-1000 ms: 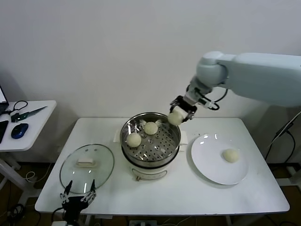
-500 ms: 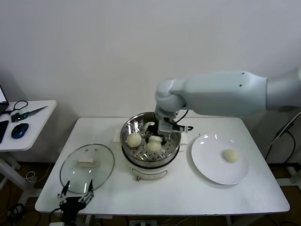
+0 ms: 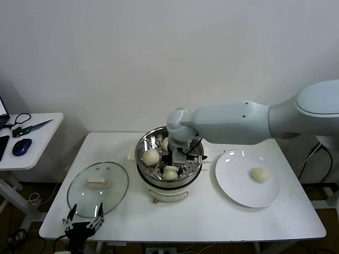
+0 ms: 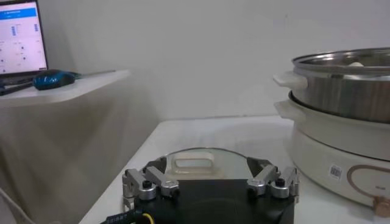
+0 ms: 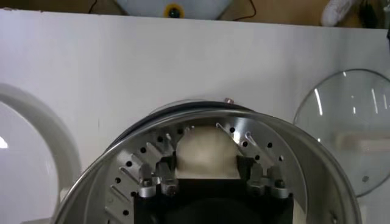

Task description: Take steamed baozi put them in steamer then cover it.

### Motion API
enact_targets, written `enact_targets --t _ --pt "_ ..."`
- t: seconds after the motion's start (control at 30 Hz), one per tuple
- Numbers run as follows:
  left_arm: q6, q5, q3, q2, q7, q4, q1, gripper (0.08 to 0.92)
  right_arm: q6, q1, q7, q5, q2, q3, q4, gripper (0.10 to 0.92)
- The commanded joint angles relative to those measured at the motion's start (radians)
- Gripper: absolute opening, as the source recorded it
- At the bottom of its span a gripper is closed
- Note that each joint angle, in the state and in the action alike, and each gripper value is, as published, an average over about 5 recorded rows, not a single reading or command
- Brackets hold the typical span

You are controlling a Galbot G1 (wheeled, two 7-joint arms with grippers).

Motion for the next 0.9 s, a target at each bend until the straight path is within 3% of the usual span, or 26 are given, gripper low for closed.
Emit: enact_targets --t 0.03,0.13,0.33,0.53,0.73,0.9 --pt "-0.001 0.001 0.000 -0.001 0.000 -0.001 0.001 0.823 0.004 0.007 0.003 0.043 0.010 0.002 -0.034 0.763" --pt "-0.001 0.002 0.000 -0.003 0.000 -0.001 0.001 0.823 0.028 0.089 -0.050 0.138 -0.017 -0.005 -0.053 0.811" --pt "-0.001 0.005 0.002 0.000 0.000 0.000 0.000 0.823 0.034 0.250 -0.211 0.381 -0.134 -0.054 -0.151 0.822" --pt "-0.002 0.003 -0.001 0.007 0.001 0.001 -0.004 0.823 -0.182 0.332 -0.265 0.566 -0.394 -0.196 -0.194 0.823" --pt "-0.001 0.002 -0.003 0.007 0.002 0.002 -0.014 0.823 -0.402 0.266 -0.212 0.518 -0.620 -0.266 -0.158 0.823" --pt "0.003 0.002 0.000 0.002 0.003 0.007 -0.023 0.823 -0.492 0.153 -0.180 0.481 -0.714 -0.233 -0.151 0.823"
